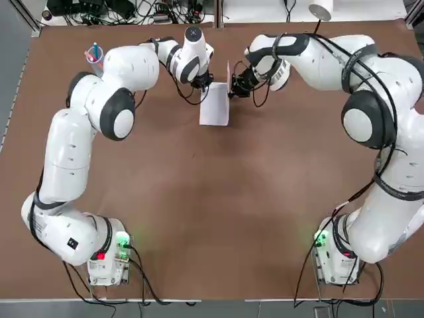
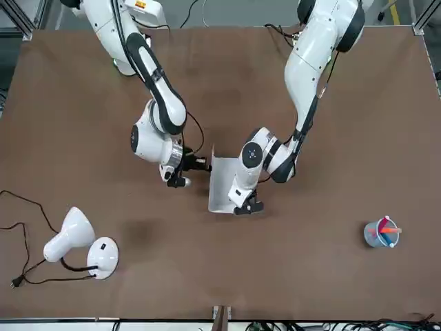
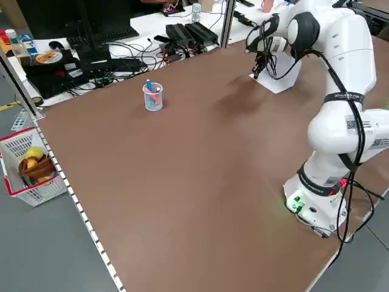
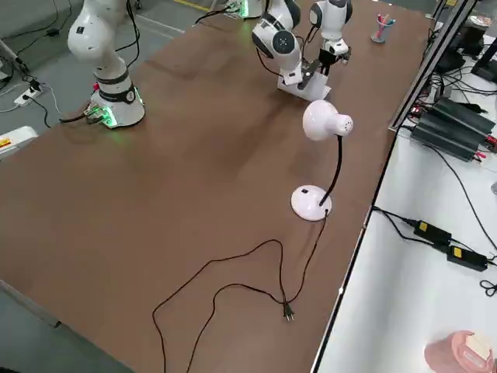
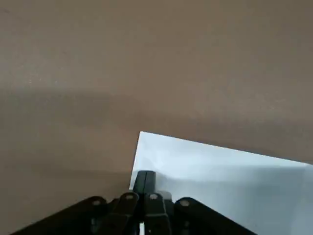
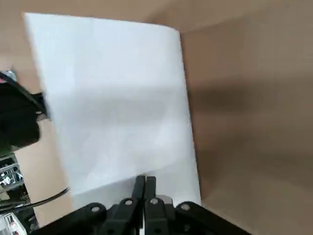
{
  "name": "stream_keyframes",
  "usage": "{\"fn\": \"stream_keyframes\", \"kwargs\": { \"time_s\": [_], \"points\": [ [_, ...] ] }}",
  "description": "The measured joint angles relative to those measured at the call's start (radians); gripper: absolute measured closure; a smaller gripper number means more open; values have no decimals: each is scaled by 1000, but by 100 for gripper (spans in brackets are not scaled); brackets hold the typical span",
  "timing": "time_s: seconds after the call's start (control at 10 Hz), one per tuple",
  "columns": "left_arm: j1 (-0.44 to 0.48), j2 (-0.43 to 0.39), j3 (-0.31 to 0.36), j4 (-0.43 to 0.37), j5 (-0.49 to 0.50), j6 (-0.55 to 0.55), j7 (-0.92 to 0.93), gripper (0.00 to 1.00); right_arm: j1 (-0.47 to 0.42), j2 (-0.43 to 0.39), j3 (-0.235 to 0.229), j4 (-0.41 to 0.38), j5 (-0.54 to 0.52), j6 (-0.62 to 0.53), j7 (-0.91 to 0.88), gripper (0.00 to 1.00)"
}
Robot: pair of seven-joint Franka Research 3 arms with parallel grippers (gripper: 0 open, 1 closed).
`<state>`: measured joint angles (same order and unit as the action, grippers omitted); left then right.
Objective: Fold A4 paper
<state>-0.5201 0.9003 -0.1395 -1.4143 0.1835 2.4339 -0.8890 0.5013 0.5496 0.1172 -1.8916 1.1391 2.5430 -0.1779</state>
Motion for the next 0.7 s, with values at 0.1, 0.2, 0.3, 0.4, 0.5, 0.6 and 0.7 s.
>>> {"fn": "stream_keyframes", "kwargs": {
  "time_s": [0.1,0.2,0.3,0.4,0.5,0.6,0.7],
  "points": [
    [0,0,0,0,0,0,0,99,11,13,0,0,2,8,0,95],
    [0,0,0,0,0,0,0,99,21,19,1,0,7,11,-1,95],
    [0,0,0,0,0,0,0,99,32,21,1,0,14,12,-1,95],
    [0,0,0,0,0,0,0,99,41,25,1,0,16,13,-1,95],
    [0,0,0,0,0,0,0,99,47,33,1,0,16,17,-1,95],
    [0,0,0,0,0,0,0,99,51,43,1,0,17,19,-1,95],
    [0,0,0,0,0,0,0,99,55,53,1,0,17,24,-1,95]
  ]
}}
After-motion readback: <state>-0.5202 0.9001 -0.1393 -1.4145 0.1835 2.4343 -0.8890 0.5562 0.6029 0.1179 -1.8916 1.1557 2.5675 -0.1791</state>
